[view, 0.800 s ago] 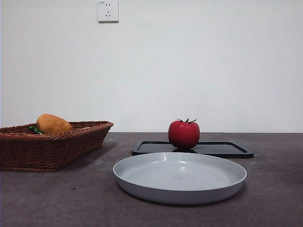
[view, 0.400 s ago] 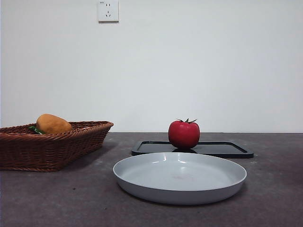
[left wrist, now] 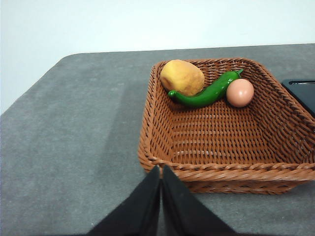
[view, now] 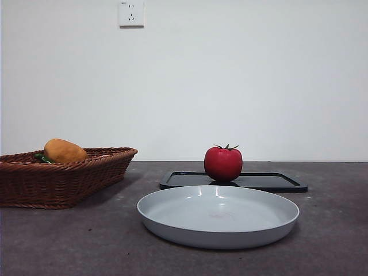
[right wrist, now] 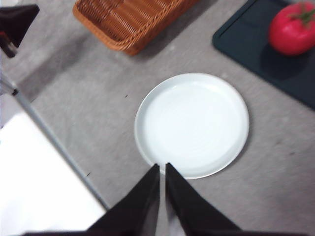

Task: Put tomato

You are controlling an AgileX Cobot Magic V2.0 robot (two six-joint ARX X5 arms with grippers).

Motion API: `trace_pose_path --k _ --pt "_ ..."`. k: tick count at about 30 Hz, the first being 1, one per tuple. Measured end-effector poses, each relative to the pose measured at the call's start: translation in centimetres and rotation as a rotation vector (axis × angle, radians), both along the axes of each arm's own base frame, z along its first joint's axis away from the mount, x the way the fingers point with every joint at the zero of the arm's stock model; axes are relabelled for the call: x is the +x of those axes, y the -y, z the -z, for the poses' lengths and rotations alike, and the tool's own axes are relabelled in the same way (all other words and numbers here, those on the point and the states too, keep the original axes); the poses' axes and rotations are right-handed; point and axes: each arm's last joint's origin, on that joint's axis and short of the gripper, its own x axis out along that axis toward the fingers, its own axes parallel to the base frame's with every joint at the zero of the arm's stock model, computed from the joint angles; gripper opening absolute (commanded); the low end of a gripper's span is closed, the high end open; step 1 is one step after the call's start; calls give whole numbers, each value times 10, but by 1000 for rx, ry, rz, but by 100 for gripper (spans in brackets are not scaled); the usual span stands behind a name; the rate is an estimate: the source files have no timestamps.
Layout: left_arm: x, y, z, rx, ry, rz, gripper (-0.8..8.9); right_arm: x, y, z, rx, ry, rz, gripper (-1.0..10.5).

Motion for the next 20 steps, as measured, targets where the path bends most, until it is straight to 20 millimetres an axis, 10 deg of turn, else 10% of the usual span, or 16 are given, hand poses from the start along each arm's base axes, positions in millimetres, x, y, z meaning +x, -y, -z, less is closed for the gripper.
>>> trace_pose_path --k 7,20 --pt "0 0 0 0 0 0 7 -4 34 0 112 305 229 10" --pt "0 0 0 0 0 0 7 -18 67 112 120 679 547 10"
